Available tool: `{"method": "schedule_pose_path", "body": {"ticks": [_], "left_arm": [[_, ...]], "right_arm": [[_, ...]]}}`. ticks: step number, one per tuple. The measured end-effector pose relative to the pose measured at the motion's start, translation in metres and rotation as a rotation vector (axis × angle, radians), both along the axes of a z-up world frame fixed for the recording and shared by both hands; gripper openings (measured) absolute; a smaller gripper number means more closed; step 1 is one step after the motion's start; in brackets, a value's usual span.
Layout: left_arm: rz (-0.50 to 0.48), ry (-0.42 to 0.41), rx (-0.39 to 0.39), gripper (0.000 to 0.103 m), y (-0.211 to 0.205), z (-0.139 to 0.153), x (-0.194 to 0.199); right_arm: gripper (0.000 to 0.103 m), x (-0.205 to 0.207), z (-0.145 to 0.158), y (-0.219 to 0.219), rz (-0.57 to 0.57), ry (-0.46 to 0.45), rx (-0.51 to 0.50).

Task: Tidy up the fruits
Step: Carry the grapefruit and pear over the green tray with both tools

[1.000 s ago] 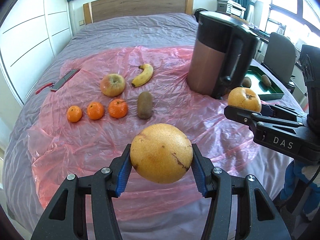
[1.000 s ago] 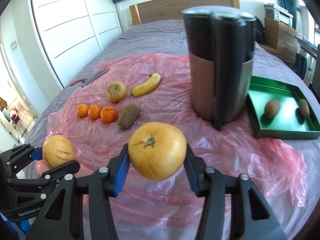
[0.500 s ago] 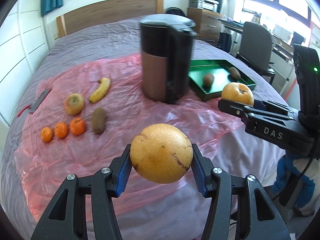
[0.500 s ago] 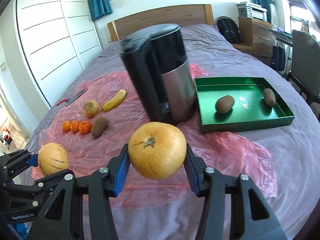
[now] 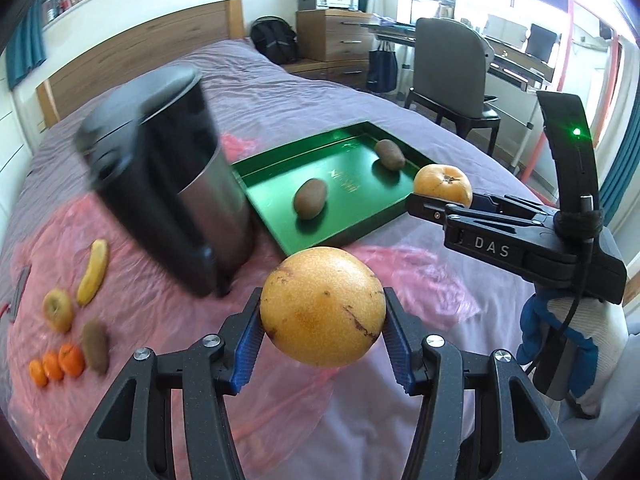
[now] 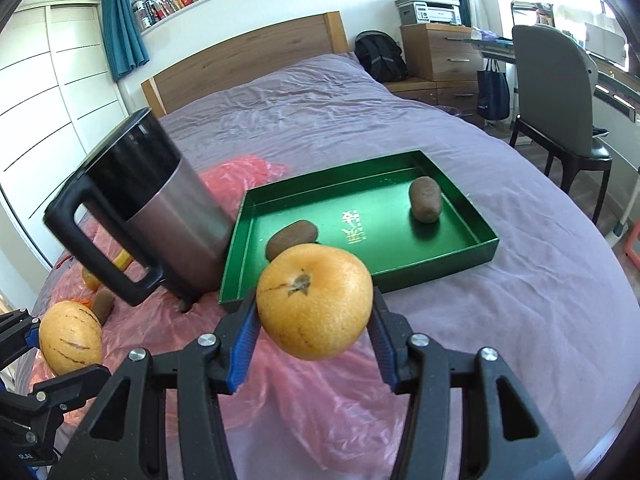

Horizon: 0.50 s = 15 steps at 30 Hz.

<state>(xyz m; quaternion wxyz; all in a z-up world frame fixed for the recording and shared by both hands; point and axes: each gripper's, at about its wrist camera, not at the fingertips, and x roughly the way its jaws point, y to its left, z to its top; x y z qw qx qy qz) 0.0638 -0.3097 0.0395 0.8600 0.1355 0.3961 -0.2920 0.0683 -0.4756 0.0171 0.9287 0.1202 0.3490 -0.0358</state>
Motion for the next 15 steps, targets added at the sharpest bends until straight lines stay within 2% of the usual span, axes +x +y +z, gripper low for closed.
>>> {"method": "schedule_pose_path", "body": {"ticks": [9,15], "left_arm": [[-0.042,0.006,0.032,0.050,-0.069,-0.013,0.057],[-0.060,0.004,0.069,0.050,-0.110,-0.032,0.090]], "right_arm": [[0.043,0.048,-0.013,-0.060,-0.049,0.004,-0.014],[0.042,0.083,-0.031,-0.091,-0.084,0.026,-0.018]]}}
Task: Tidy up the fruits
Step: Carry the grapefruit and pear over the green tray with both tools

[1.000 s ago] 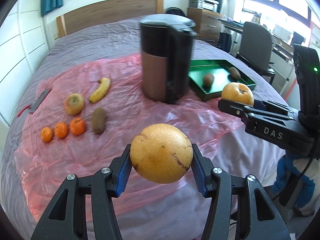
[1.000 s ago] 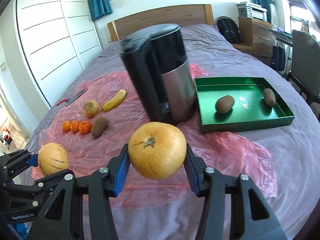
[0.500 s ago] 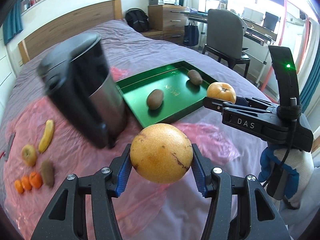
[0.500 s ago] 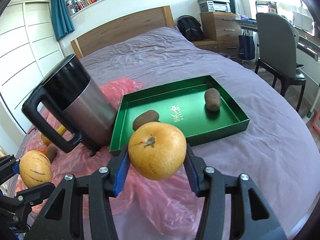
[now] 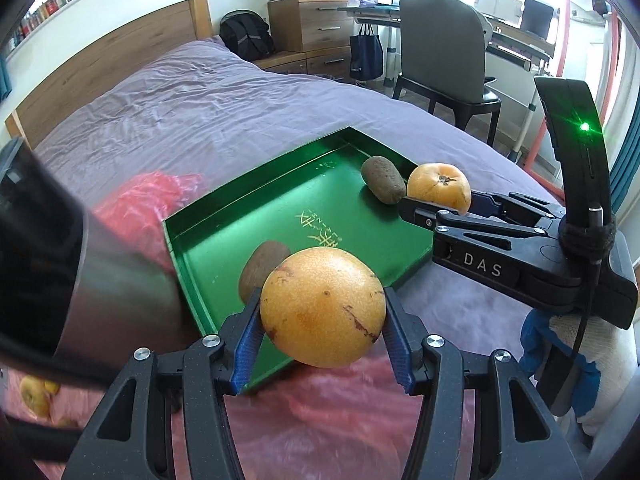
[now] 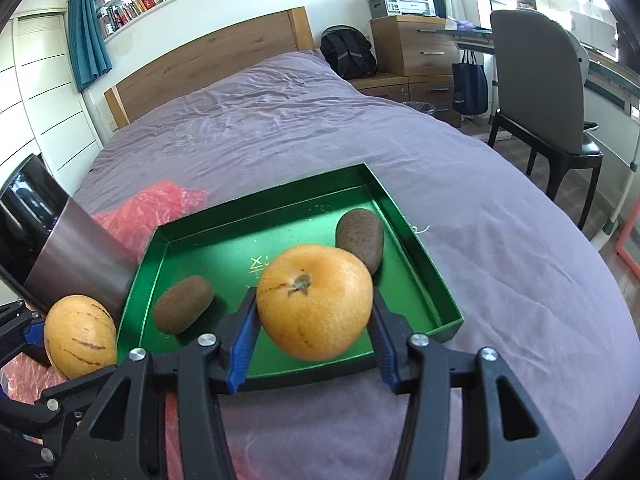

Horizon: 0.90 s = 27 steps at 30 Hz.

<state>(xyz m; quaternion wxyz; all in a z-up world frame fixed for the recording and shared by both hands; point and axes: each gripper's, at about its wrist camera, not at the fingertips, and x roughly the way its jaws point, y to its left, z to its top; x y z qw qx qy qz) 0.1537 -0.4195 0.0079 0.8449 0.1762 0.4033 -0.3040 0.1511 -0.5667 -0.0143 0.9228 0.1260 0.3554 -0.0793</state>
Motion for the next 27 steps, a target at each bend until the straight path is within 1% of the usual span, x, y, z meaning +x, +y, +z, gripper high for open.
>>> {"method": "schedule_pose_path", "body": {"ticks": [5,12,16,21,27], "left_arm": [[-0.009,0.001,0.034,0.050,-0.021,-0.020,0.021],[-0.015,0.022,0.066,0.050,-0.032,-0.046,0.039],[-0.018,0.045,0.057,0.050,-0.032,-0.056,0.042],[-0.033,0.055,0.059,0.050,-0.034,-0.065,0.041],[-0.007,0.082,0.051,0.050,-0.027,-0.072,0.046]], "right_arm": [[0.042,0.021,-0.019,-0.014,-0.013,0.020,-0.002],[0.043,0.034,-0.040,-0.016,-0.008,0.033,-0.015],[0.043,0.036,-0.045,-0.014,-0.003,0.031,-0.033],[0.043,0.035,-0.046,-0.011,0.004,0.030,-0.066],[0.043,0.033,-0.047,-0.005,0.018,0.044,-0.101]]}}
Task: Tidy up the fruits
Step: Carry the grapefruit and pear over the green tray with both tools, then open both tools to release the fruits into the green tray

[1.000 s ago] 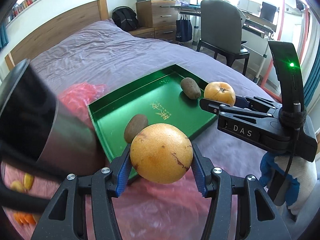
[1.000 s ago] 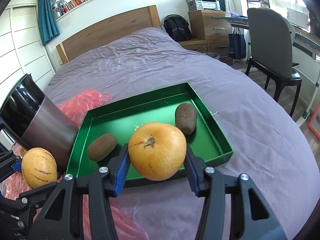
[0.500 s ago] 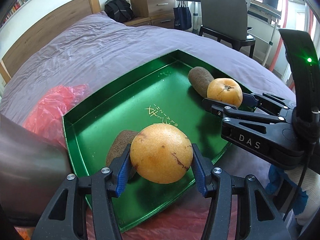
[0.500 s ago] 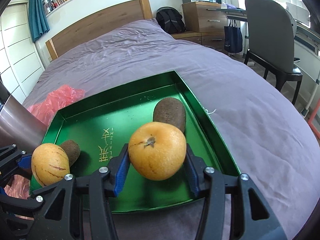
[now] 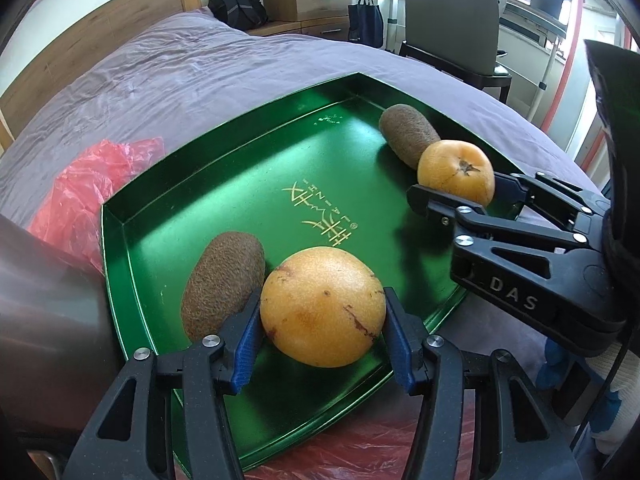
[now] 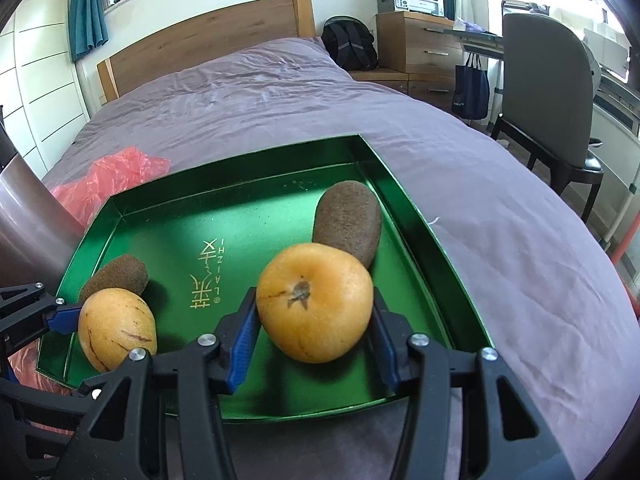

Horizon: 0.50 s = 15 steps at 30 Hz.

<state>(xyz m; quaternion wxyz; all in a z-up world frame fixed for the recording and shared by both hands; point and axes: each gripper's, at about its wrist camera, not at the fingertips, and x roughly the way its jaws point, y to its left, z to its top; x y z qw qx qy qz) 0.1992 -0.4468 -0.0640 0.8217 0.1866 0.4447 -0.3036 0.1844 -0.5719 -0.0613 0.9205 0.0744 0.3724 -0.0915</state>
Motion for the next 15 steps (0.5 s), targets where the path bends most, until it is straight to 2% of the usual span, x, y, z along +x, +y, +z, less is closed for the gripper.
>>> {"method": "schedule_pose_path", "body": {"ticks": [5,15], "left_arm": [[0.030,0.040,-0.011,0.050,0.008,-0.005,0.004],[0.046,0.065,-0.011,0.050,0.015,-0.006,0.008]], "right_arm": [[0.043,-0.006,0.000,0.002,-0.005,0.008,-0.012],[0.043,-0.007,-0.001,0.005,-0.016,0.043,-0.037]]}}
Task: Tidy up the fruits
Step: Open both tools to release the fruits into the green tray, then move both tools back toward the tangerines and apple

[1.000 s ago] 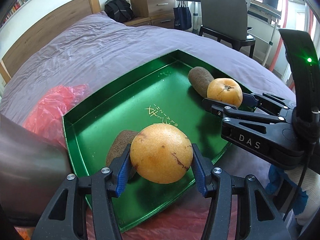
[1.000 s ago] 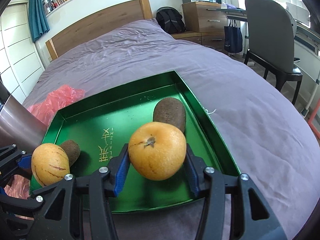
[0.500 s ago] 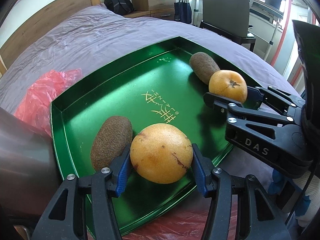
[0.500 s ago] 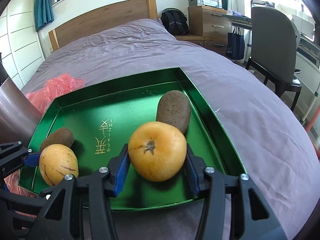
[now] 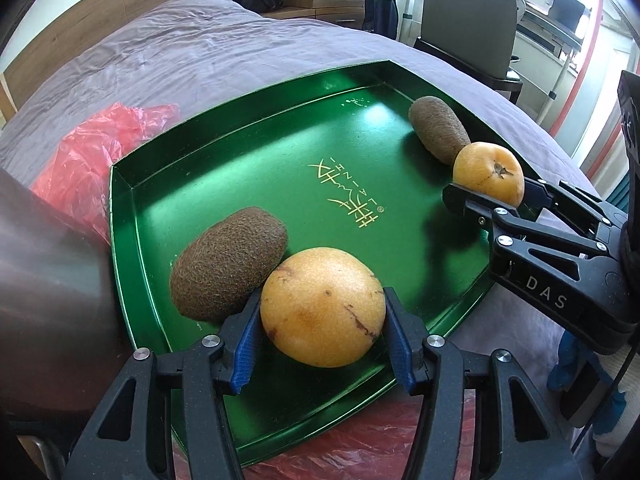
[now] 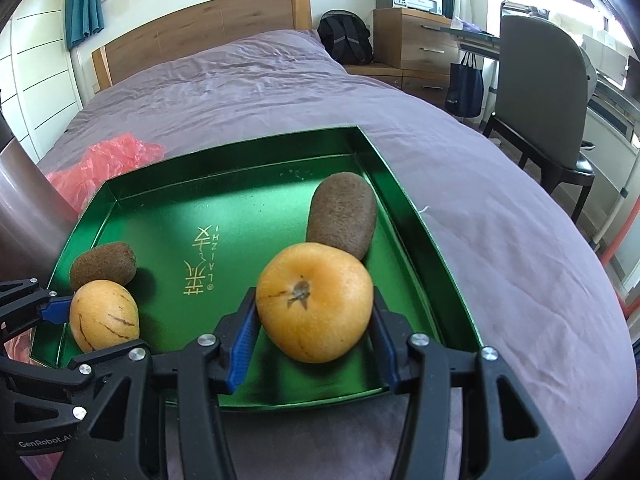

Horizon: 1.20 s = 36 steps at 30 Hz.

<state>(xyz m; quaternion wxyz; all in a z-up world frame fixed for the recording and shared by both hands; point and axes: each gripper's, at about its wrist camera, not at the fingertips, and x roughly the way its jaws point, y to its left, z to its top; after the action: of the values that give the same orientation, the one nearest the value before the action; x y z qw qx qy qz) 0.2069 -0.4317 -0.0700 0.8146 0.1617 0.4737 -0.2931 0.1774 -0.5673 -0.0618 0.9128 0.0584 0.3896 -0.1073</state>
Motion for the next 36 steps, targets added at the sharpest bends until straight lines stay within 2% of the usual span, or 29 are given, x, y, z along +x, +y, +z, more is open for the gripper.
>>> {"method": "schedule_pose_path", "body": {"ticks": [8,11,15,17,21,33,35,36], "left_arm": [[-0.004,0.016,0.034,0.051,-0.001,0.002,0.000],[-0.001,0.003,0.037,0.055,-0.002,0.008,-0.002],[0.008,-0.030,0.027,0.064,0.000,0.023,-0.008],[0.006,-0.047,0.023,0.064,0.002,0.032,-0.013],[-0.005,-0.084,0.021,0.065,0.007,0.050,-0.024],[-0.033,-0.148,-0.067,0.066,0.045,0.117,-0.077],[-0.040,-0.163,-0.078,0.069,0.054,0.126,-0.089],[-0.041,-0.170,-0.086,0.077,0.058,0.130,-0.095]], "right_arm": [[0.045,0.004,0.000,0.000,-0.002,0.036,0.005],[0.046,0.005,0.001,-0.001,0.000,0.056,0.014],[0.064,0.004,0.010,0.001,0.009,0.057,0.029],[0.065,0.002,0.014,0.002,0.009,0.064,0.027],[0.072,-0.008,0.030,0.003,-0.005,0.047,0.030],[0.073,-0.061,0.107,0.036,-0.024,-0.055,0.004],[0.073,-0.073,0.118,0.044,-0.024,-0.071,-0.002],[0.073,-0.080,0.125,0.049,-0.025,-0.081,-0.004]]}}
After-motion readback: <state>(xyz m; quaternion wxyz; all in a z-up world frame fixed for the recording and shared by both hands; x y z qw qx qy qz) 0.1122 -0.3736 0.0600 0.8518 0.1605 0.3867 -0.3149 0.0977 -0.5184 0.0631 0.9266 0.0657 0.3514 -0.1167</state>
